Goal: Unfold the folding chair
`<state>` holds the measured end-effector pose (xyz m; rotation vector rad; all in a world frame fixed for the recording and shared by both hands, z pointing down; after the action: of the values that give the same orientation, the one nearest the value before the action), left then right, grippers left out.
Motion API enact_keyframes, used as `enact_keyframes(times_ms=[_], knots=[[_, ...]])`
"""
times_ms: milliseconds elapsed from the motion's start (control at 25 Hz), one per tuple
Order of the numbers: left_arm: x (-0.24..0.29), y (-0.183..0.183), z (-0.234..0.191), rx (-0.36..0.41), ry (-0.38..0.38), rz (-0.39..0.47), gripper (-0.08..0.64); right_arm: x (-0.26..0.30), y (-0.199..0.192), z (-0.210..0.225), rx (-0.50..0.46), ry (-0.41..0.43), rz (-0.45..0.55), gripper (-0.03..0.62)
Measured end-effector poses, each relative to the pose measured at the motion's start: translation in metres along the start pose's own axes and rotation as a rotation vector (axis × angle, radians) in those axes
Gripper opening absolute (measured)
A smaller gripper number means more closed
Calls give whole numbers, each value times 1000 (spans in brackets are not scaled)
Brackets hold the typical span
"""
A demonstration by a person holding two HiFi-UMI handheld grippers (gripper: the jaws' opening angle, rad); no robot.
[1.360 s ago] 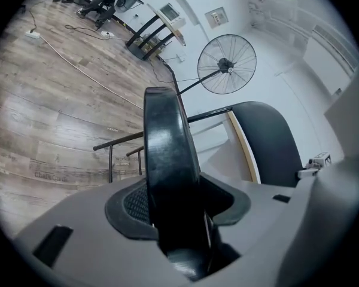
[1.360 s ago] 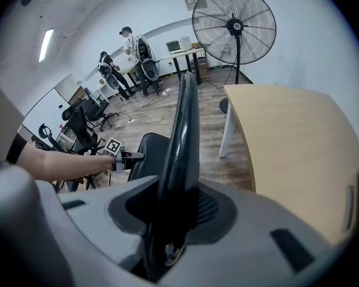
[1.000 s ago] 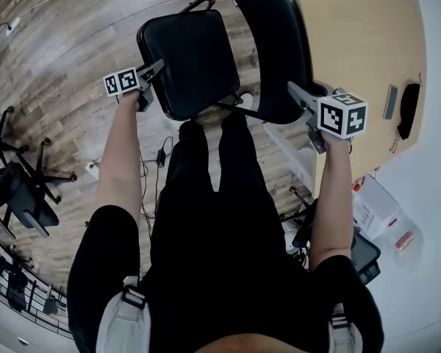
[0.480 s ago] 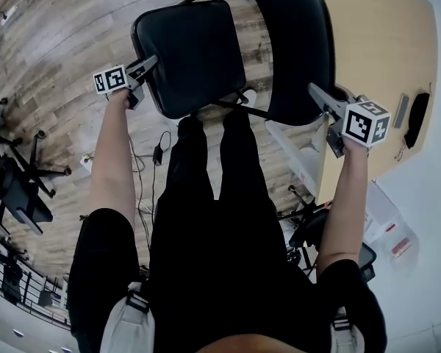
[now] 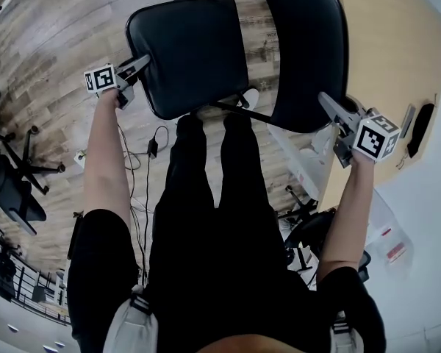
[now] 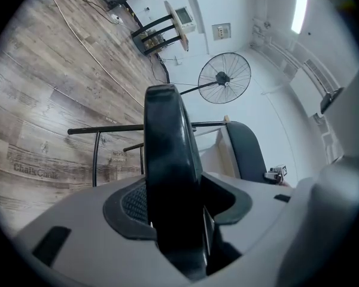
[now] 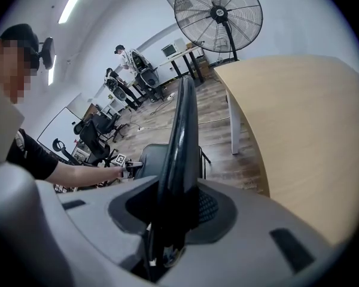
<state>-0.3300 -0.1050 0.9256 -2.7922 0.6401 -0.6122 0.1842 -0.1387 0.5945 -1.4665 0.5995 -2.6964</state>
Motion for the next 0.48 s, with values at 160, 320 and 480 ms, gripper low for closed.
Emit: enact_keyframes(times_ms=[160, 320, 480], knots=[[-8, -4, -22, -17, -24, 13, 224, 9, -2, 2, 7, 17, -3, 112], [-10, -8, -40, -58, -71, 35, 224, 20, -4, 2, 5, 21, -6, 113], [-15, -13, -53, -87, -97, 38, 224, 28, -5, -2, 5, 24, -14, 112]])
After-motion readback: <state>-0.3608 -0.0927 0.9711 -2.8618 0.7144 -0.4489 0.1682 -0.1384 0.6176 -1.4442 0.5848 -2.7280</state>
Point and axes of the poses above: the fingertips, and each gripper's own axes: x forward along the fingers, z to its right, y out of its top, the point moved 7 cm from there along -x, backward along the fingers, and after that the axes turned 6 degrees about x, right-handed, at the moved point
